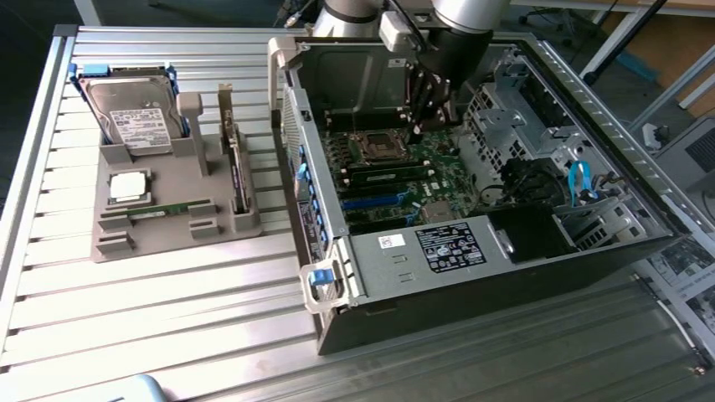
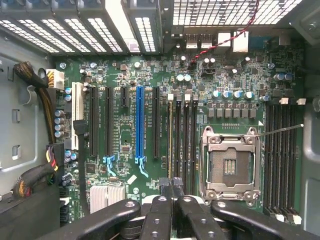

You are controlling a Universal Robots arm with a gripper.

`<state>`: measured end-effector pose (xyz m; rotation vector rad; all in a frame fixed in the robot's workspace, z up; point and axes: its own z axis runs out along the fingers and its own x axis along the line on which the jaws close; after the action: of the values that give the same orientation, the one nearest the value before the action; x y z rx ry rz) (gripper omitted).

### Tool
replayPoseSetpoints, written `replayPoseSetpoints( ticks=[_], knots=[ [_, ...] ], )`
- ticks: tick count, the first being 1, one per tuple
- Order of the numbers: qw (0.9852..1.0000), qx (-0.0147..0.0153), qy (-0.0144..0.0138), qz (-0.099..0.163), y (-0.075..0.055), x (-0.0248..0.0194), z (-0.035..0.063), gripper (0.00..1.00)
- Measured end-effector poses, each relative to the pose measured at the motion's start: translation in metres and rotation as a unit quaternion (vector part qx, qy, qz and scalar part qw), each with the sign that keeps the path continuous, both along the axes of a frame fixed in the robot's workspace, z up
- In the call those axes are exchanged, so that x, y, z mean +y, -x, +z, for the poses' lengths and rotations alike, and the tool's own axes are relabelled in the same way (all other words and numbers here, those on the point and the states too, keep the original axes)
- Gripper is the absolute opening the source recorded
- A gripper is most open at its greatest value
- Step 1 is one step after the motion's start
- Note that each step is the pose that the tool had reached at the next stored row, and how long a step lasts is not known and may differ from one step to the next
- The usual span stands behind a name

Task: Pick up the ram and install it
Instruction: 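Insert the ram into the slot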

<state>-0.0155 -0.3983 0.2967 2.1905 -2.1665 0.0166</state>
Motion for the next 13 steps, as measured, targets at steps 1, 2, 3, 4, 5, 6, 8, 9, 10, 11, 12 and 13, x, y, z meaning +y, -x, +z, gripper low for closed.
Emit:
replayPoseSetpoints(
  ticks=[1,2,3,4,5,6,8,9,10,11,12,13],
  knots=[
    [1.0,-0.0037,0.0001,0.0,0.0,0.0,0.0,0.11],
    [1.0,-0.0088,0.0001,0.0,0.0001,0.0,-0.0001,0.11],
    [0.9999,-0.0137,0.0,0.0,0.0001,0.0,-0.0003,0.11],
    [0.9998,-0.0183,-0.0001,0.0,0.0001,0.0,-0.0005,0.11],
    [0.9991,-0.0435,0.0,0.0,0.0001,0.0,-0.0014,0.11],
    [0.9991,-0.0435,0.0,0.0,0.0001,0.0,-0.0014,0.11],
    [0.9991,-0.0435,0.0,0.0,0.0001,0.0,-0.0014,0.11],
    [0.9991,-0.0435,0.0,0.0,0.0001,0.0,-0.0014,0.11],
    [0.9991,-0.0435,0.0,0.0,-0.0004,0.0,-0.0014,0.11],
    [0.9991,-0.0435,0.0001,0.0,-0.0015,0.0,-0.0014,0.11],
    [0.9991,-0.0435,0.0,0.0,-0.0025,0.0,-0.0015,0.11],
    [0.9991,-0.0435,0.0,0.0,-0.0037,0.0,-0.0016,0.11]
  ],
)
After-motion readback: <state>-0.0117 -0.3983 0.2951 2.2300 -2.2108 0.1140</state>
